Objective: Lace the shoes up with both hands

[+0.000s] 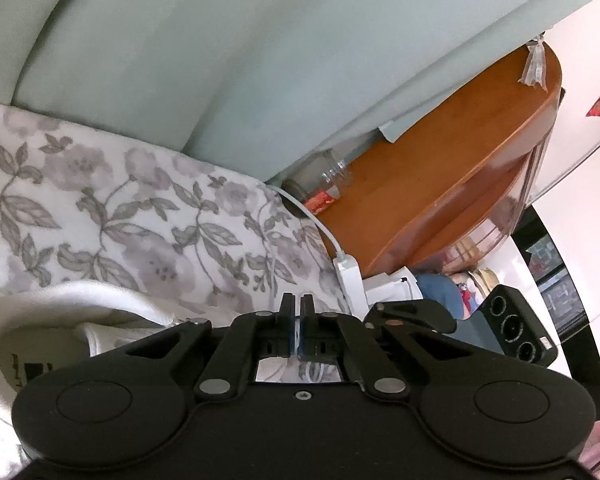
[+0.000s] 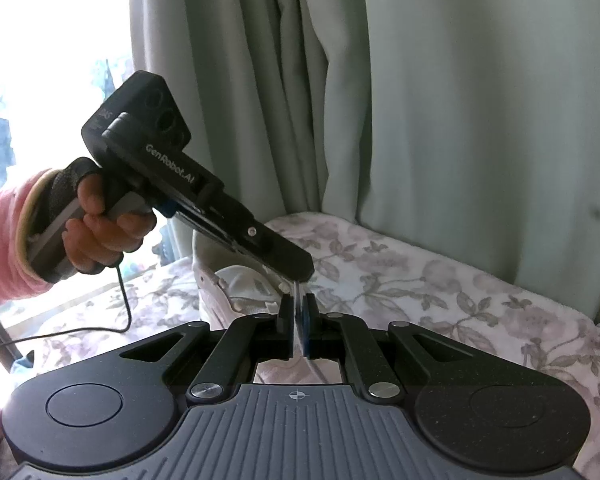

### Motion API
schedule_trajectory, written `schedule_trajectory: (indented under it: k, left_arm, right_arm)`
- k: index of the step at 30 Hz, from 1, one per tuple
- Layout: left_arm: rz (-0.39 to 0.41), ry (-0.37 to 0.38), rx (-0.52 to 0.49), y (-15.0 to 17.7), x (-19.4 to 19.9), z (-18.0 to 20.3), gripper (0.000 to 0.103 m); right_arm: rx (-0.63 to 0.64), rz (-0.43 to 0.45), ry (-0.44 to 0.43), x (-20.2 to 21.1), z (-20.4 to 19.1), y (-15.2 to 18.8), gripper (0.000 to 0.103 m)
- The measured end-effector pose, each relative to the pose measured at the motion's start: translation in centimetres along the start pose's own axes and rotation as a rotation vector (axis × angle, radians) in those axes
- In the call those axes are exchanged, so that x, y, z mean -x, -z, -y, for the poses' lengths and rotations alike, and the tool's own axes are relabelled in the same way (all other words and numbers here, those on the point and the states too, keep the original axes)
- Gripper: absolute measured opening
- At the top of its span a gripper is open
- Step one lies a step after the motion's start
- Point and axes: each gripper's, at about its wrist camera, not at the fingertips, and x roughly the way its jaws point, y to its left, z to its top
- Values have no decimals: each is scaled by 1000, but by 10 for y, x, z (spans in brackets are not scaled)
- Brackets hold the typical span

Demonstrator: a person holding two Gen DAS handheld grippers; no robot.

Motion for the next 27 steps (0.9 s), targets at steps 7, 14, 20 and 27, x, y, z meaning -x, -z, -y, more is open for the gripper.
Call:
schedule_trajectory:
  k: [7,14,20,27]
  left_arm:
    - [6,8,12,-1,4,1,0]
    - [14,4,15,0,7,1,0]
    - [19,14,34,0,8,-1,0]
    - [20,16,45,1,8,-3,0]
  right_arm:
    - [7,-8,-9,-3,-2,2,4]
    - [-9,4,-12,-9,2,8,4]
    - [-20,21,-22,-8,4,10,4]
    - [-51,55,-24,-2,5,7,3]
